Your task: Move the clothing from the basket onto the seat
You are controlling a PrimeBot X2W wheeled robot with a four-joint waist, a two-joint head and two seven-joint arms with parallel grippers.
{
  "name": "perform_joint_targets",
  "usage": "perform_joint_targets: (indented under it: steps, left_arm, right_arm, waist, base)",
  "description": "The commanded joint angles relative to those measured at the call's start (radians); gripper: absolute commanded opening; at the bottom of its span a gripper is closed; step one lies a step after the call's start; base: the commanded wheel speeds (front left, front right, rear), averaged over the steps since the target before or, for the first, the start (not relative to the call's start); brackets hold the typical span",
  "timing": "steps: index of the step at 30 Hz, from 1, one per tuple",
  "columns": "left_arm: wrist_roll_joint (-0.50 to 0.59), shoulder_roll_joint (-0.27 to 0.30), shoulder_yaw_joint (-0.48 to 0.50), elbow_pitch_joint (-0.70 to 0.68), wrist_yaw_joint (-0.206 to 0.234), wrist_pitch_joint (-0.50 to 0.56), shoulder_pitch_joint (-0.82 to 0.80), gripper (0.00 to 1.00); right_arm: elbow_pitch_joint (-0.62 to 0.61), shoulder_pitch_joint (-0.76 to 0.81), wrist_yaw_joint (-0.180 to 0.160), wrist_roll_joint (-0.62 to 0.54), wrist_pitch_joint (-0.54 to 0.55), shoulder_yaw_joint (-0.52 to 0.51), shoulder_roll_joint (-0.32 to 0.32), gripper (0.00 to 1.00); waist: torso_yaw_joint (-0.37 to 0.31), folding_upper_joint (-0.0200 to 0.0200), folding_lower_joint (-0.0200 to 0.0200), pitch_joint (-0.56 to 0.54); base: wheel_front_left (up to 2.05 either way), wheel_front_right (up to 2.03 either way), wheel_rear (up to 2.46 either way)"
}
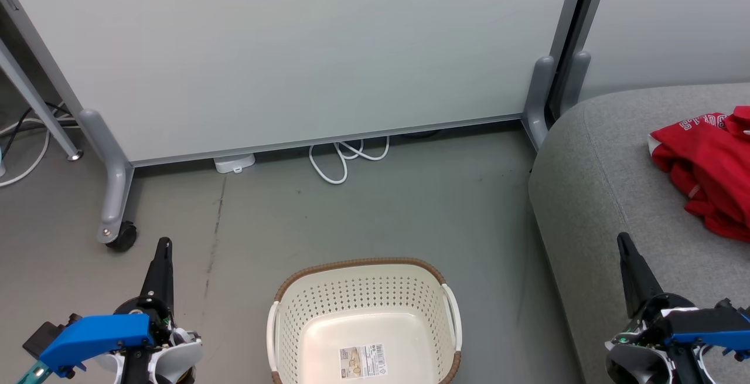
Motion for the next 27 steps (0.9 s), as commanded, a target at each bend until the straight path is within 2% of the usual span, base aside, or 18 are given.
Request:
perform_joint_targets:
  steps: [1, 7, 27]
  left_arm:
    - [-0.015, 0.002, 0.003, -0.006, -0.008, 0.006, -0.013, 0.00]
    - [-0.056, 0.002, 0.008, -0.008, -0.009, 0.016, -0.015, 0.00]
    - [-0.055, 0.002, 0.008, -0.007, -0.007, 0.017, -0.013, 0.00]
  right_arm:
    - [-0.004, -0.013, 0.000, 0.020, 0.006, -0.002, 0.001, 0.00]
    - [-0.003, -0.016, 0.000, 0.061, 0.015, -0.003, 0.002, 0.00]
    - [-0.003, -0.016, 0.000, 0.060, 0.016, -0.003, 0.002, 0.00]
  waist:
    - [0.000, 0.0000, 0.0000, 0.000]
    - [-0.002, 0.0000, 0.0000, -0.001]
    - [-0.003, 0.0000, 0.0000, -0.001]
  base:
    - [0.00, 0.00, 0.00]
    - [0.00, 0.00, 0.00]
    - [0.00, 0.00, 0.00]
